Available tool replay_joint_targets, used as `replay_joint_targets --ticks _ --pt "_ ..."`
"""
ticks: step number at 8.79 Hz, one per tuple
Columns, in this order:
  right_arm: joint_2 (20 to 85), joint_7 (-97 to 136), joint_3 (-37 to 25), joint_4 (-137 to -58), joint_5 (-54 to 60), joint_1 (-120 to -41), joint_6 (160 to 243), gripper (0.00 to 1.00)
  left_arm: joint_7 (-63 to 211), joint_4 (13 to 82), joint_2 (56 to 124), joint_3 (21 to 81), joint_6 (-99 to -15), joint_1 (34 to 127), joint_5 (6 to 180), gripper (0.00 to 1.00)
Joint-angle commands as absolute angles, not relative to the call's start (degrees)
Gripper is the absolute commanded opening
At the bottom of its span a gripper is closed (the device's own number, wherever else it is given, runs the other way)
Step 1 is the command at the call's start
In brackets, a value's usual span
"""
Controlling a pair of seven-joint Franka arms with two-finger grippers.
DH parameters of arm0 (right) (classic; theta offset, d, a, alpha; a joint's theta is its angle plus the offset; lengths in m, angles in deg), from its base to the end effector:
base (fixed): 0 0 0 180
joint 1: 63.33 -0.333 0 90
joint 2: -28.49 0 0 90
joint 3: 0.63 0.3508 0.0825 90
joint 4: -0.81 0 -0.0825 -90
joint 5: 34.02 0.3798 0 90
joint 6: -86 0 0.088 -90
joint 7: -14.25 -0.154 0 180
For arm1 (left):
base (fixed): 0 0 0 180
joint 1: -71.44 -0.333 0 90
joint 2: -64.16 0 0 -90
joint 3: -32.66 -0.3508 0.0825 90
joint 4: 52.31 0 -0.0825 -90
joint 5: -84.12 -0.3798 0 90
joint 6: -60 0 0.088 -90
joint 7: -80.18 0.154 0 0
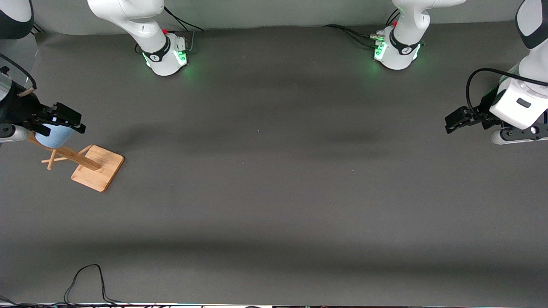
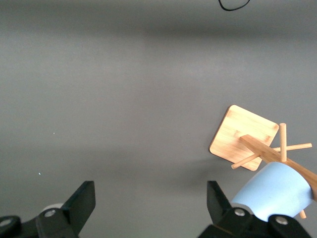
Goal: Rotate and upright cup with both arms
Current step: 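Grasp the light blue cup on the wooden stand with the right gripper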
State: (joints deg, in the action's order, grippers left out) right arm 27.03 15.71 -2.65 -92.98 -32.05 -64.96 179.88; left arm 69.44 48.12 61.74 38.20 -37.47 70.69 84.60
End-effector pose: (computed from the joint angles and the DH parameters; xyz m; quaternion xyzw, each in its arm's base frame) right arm 0.5485 0.0011 0.6013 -0.9997 -0.0084 -0.0138 0.0174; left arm 0.5397 -0.0473 0.5608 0.9986 0.0525 -0.0051 0.0014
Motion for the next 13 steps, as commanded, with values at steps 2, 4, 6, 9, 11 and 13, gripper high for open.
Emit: replay_joint_targets --ticks 2,4,6,9,11,13 --pt "27.87 14.77 -2.92 -92.08 -32.44 -65.35 178.73 1.00 69.98 47.00 62.05 38.02 -36.50 71.26 83.68 1.00" --pt "27.96 14.69 -2.92 -91.91 -32.09 -65.43 176.27 1.00 69.63 47.00 62.05 38.02 -36.33 71.26 83.68 1.00" --pt "27.96 14.43 -2.83 -92.09 -30.52 -65.52 175.48 1.00 69.98 47.00 62.05 38.02 -36.41 71.26 83.60 1.00" --pt "28.75 14.17 -3.27 -92.26 -28.40 -65.00 174.86 1.00 69.98 47.09 62.05 38.02 -36.24 71.26 83.60 1.00" --pt "29.98 13.90 -3.97 -91.83 -28.48 -64.91 174.86 1.00 69.98 47.09 62.05 38.02 -36.24 71.26 83.60 1.00" --pt "30.69 13.81 -4.06 -91.74 -28.48 -64.73 174.86 1.00 69.98 47.09 62.05 38.02 -36.15 71.26 83.60 1.00"
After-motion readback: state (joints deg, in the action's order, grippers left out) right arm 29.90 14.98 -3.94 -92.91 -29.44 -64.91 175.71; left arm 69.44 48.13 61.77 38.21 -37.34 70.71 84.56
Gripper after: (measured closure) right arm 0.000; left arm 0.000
